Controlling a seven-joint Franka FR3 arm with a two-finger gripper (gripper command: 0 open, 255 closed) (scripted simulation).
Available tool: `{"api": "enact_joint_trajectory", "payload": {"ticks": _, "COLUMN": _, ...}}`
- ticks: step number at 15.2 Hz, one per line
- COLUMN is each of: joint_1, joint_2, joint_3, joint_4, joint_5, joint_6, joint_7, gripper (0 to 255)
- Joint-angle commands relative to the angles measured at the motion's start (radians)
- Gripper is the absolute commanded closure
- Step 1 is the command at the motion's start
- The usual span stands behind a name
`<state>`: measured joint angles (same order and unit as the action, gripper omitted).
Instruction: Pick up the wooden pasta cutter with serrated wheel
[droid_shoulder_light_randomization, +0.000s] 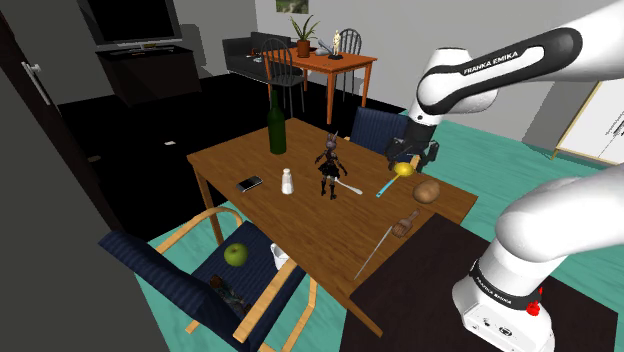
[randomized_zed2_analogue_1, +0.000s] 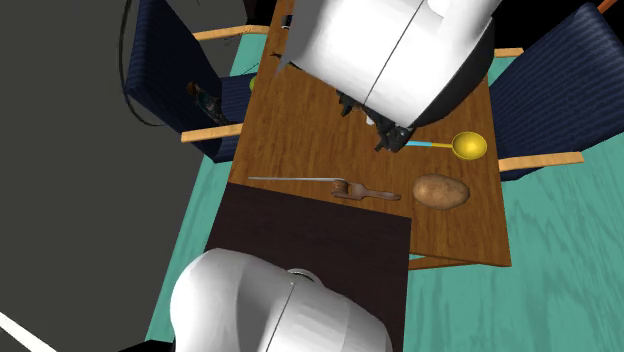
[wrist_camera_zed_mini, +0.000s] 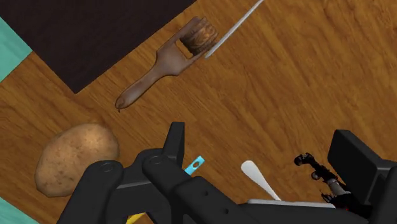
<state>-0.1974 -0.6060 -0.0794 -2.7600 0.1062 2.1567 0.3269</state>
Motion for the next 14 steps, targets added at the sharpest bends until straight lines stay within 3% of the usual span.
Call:
{"api": "enact_joint_trajectory", "payload": {"ticks": 1, "joint_1": -0.019, "joint_2": 0.047, "joint_3": -0.003, "joint_4": -0.038, "joint_5": 0.006, "joint_6": 0.08, "joint_7": 0.032, "gripper": 0}}
{"api": "enact_joint_trajectory", "payload": {"ticks": 9, "joint_1": -0.072, "joint_2": 0.297, "joint_3": -0.035, "joint_4": -0.14, "joint_5": 0.064, "joint_6": 0.403, "joint_7": 0.122, "gripper": 0}}
{"api": "enact_joint_trajectory", "payload": {"ticks": 12, "joint_1": -0.068, "joint_2": 0.422, "joint_3": -0.06, "joint_4": -0.158, "joint_5": 0.127, "joint_6": 0.533, "joint_7": 0.126, "gripper": 0}}
{"api": "enact_joint_trajectory", "payload": {"ticks": 14, "joint_1": -0.051, "joint_2": 0.514, "joint_3": -0.079, "joint_4": -0.161, "joint_5": 0.209, "joint_6": 0.617, "joint_7": 0.1, "gripper": 0}}
